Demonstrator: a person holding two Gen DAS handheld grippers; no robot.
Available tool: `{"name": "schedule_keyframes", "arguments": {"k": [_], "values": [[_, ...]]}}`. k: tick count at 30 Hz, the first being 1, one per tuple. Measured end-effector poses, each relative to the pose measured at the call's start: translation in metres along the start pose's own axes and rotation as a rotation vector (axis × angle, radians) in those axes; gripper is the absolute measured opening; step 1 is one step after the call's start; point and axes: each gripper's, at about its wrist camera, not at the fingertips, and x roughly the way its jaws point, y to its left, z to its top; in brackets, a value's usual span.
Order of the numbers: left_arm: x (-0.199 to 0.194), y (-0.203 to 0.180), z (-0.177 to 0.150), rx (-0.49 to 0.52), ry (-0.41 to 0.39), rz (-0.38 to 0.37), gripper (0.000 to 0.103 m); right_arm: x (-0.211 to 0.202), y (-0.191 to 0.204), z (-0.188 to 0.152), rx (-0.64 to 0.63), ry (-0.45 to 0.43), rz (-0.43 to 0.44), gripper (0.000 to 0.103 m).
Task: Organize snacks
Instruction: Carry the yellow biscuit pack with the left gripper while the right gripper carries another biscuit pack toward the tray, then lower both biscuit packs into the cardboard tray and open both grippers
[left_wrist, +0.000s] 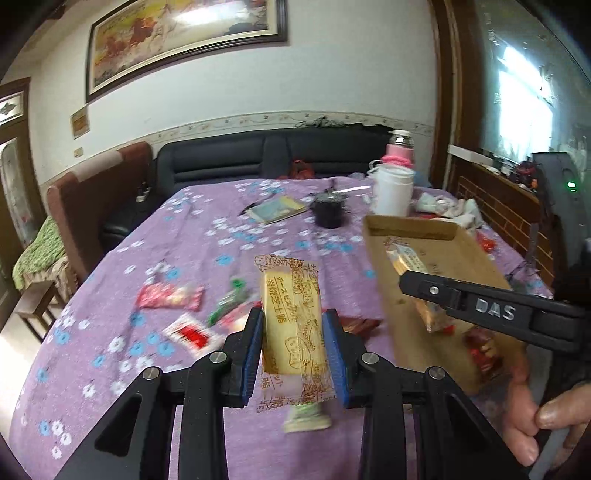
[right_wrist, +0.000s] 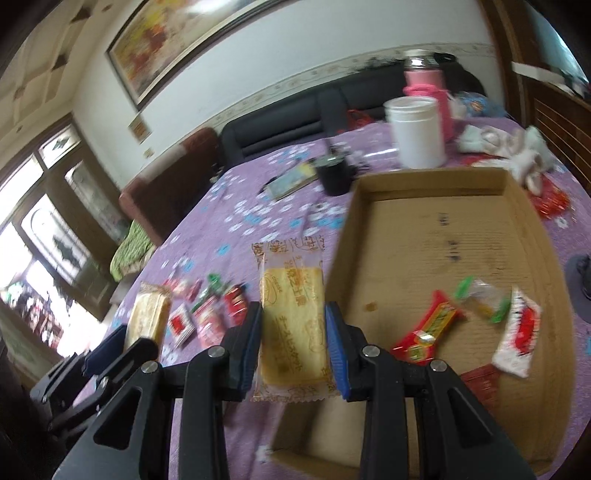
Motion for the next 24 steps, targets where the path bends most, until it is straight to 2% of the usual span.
{"name": "schedule_keyframes", "arguments": {"k": [7, 13, 18, 24], "values": [[0.016, -0.059, 0.009, 0.057, 0.018, -0.095, 0.034, -0.006, -0.055, 0.016, 0.156, 0.001, -0.068, 0.033], [0.039, -0.109, 0.000, 0.112, 0.084, -0.188, 0.034, -0.008, -0.089, 0.020, 0.218, 0.013, -0.184, 0.033], [0.048, -0.126, -0.014, 0.147, 0.128, -0.218, 0.034, -0.003, -0.101, 0.018, 0.247, 0.042, -0.223, 0.033], [0.058, -0.127, -0.022, 0.152, 0.156, -0.224, 0.034, 0.006, -0.096, 0.014, 0.214, 0.060, -0.247, 0.033]]}}
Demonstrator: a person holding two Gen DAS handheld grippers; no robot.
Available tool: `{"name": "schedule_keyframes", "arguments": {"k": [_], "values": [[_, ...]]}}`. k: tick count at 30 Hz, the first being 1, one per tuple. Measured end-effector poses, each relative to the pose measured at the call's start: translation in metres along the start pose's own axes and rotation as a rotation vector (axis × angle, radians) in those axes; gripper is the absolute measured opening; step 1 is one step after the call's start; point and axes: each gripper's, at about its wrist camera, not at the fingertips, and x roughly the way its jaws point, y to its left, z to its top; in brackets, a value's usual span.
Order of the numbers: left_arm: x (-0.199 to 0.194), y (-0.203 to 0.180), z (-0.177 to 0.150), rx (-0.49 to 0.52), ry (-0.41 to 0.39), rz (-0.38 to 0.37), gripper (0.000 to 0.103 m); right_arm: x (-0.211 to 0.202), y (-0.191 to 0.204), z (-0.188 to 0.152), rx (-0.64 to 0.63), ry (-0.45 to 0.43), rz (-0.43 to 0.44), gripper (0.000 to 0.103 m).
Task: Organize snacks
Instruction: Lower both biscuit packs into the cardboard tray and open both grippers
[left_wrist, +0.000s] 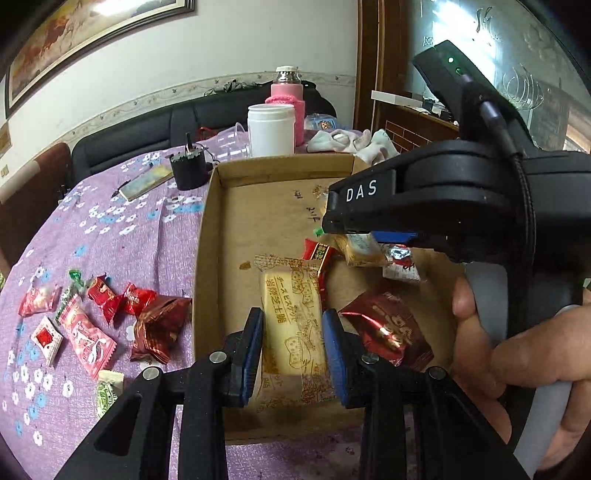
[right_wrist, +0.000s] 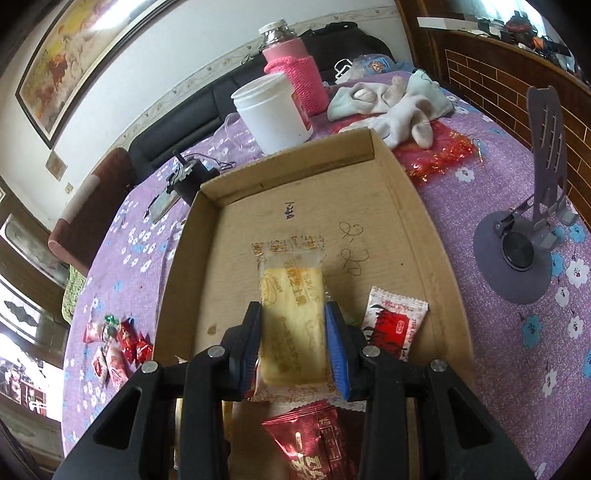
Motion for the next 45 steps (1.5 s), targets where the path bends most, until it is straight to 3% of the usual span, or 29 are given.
{"name": "schedule_keyframes", "arguments": {"k": [45], "values": [[0.000, 0.004, -0.008, 0.012, -0.016, 0.046, 0.034, 0.004, 0.015, -0.006, -0.063, 0.003, -0.020, 0.034]]}}
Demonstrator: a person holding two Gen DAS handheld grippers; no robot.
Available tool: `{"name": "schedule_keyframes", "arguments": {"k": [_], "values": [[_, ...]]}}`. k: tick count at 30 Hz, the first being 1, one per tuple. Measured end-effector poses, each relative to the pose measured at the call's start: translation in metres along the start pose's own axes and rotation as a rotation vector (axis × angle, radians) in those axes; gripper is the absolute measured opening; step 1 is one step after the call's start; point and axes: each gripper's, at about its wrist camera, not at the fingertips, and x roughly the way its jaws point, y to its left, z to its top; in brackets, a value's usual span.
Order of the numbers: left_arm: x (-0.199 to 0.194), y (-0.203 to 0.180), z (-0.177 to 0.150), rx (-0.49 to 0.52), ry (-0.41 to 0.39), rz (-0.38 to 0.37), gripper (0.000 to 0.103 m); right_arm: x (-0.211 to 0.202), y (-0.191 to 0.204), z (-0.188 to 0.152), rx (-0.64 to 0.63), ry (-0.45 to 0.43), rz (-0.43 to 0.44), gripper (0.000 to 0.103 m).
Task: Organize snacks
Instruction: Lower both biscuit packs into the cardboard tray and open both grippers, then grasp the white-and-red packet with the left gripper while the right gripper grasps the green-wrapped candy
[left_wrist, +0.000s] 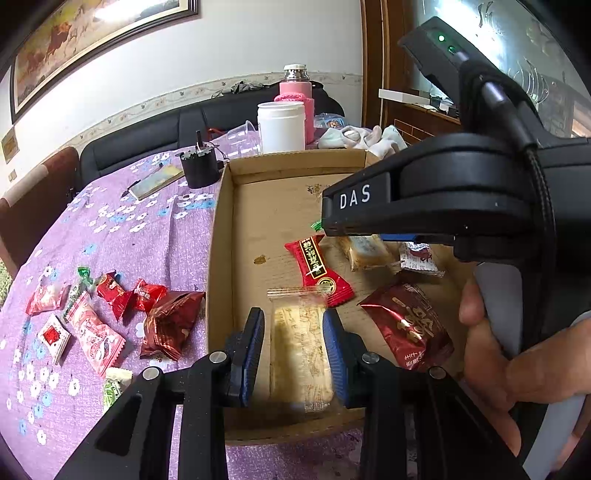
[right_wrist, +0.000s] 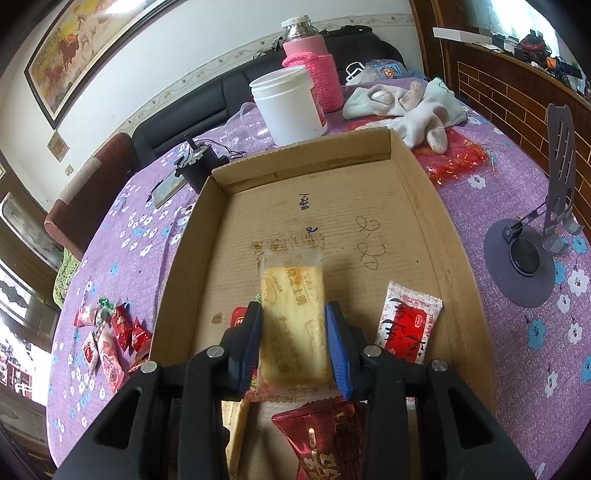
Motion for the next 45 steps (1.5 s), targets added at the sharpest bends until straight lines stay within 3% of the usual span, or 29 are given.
{"name": "schedule_keyframes", "arguments": {"k": [24, 30, 38, 45], "values": [[-0.028, 0.029, 0.016, -0.118, -0.060, -0.029, 0.035, -0.034, -0.001, 0.006, 0.041, -0.134, 0.022, 0.038], [-0.049, 0.048, 0.020, -0.150, -0.066, -0.014, 0.046, -0.038, 0.005, 0.005, 0.021, -0.149, 0.029, 0.038], [-0.072, 0.099, 0.005, -0.214, -0.061, 0.069, 0.046, -0.043, 0.024, -0.002, -0.031, -0.153, 0.063, 0.038], [-0.074, 0.180, -0.019, -0.380, 0.006, 0.183, 0.046, -0.047, 0.066, -0.022, -0.145, -0.130, 0.141, 0.039]]}}
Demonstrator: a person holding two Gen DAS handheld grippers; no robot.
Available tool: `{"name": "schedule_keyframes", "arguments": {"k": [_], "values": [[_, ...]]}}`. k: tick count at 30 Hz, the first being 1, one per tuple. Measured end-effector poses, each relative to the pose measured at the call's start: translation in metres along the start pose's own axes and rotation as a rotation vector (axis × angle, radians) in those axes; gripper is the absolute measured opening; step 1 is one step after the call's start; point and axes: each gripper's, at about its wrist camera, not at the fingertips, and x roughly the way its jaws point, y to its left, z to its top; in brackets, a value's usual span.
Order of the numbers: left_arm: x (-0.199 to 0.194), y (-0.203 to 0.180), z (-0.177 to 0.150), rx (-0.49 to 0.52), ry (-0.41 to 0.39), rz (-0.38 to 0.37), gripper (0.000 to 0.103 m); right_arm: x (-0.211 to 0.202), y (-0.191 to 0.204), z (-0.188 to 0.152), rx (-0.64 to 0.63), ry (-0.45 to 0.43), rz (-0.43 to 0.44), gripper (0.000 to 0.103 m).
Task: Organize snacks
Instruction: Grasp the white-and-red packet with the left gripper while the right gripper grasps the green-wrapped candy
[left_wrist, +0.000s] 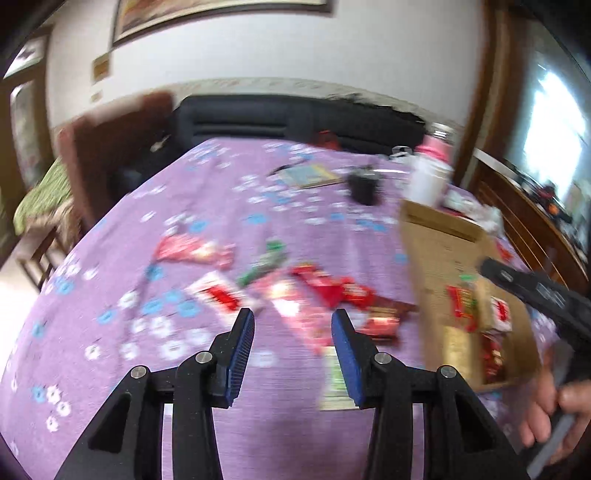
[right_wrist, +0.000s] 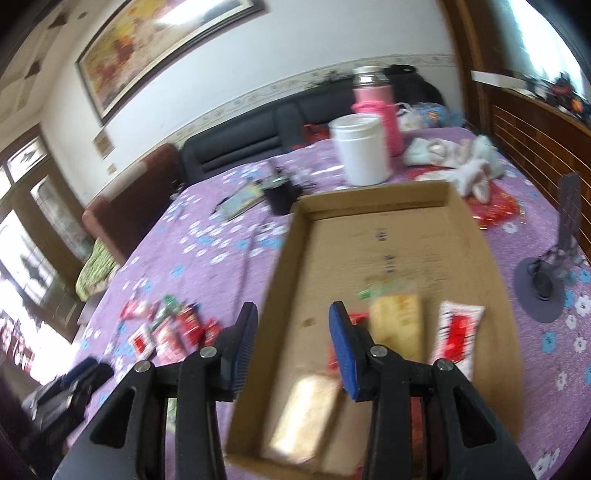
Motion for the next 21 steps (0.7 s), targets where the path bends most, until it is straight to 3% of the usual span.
{"name": "schedule_keyframes", "arguments": {"k": [4, 9, 16, 21], "values": [[0.020, 0.044, 0.009, -0.119, 0.080, 0.045, 0.046, 0.001, 0.034, -0.013, -0.080, 0.027, 0.068, 0.045], [0.046, 0.077, 0.021, -0.254, 0.172, 0.022, 0.046, 0.004, 0.059, -0.028, -0.169, 0.048, 0.088, 0.045], [0.087, 0.080, 0.032, -0.336, 0.234, 0.058, 0.046, 0.008, 0.053, -0.026, -0.145, 0.055, 0.082, 0.045], [0.112, 0.069, 0.033, -0.332, 0.271, 0.045, 0.047, 0.008, 0.055, -0.026, -0.154, 0.051, 0.085, 0.045]]}}
